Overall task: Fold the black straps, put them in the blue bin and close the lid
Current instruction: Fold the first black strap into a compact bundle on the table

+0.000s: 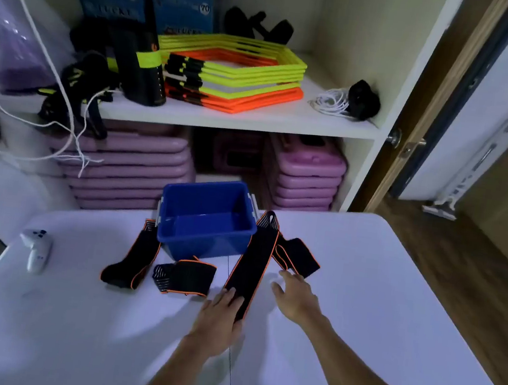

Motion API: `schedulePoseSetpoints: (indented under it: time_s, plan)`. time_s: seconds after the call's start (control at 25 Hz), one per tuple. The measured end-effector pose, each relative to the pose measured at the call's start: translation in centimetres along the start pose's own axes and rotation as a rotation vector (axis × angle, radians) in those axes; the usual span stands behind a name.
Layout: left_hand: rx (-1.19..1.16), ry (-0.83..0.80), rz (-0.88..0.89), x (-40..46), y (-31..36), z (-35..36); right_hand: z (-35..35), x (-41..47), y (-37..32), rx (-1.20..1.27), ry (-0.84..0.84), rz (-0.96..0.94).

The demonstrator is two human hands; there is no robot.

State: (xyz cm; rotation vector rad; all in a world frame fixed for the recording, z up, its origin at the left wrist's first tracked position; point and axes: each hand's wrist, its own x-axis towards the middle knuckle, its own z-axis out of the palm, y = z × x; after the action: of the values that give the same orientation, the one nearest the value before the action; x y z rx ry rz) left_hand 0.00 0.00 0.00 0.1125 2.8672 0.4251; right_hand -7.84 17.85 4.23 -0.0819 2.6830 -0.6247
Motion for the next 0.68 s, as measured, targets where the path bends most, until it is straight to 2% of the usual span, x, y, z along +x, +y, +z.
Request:
schedulePoseSetpoints:
  time_s: [0.12,0.32,0.44,0.6,0.68]
  plan:
    - [-0.016,-0.116,0.025,-1.9,0.1,3.5,1.1,0.5,1.1,-0.048,-0.026,0.018]
    - [-0.137,0.079,0.128,-7.3,-2.7,5.7,2.7,1.3,1.8,-0.064,0.076,-0.002]
    - [-0.136,0.125,0.121,-9.9,-6.8,6.1,3.4,2.5,1.9,-0.049,0.132,0.018]
    - [-0.089,0.178,0.079,-10.2,-9.8,5.2,4.5,3.0,2.3,-0.146,0.069,0.019]
    - [-0.088,0.207,0.039,-9.9,-10.4,5.0,5.4,2.9,2.7,-0.069,0.052,-0.013]
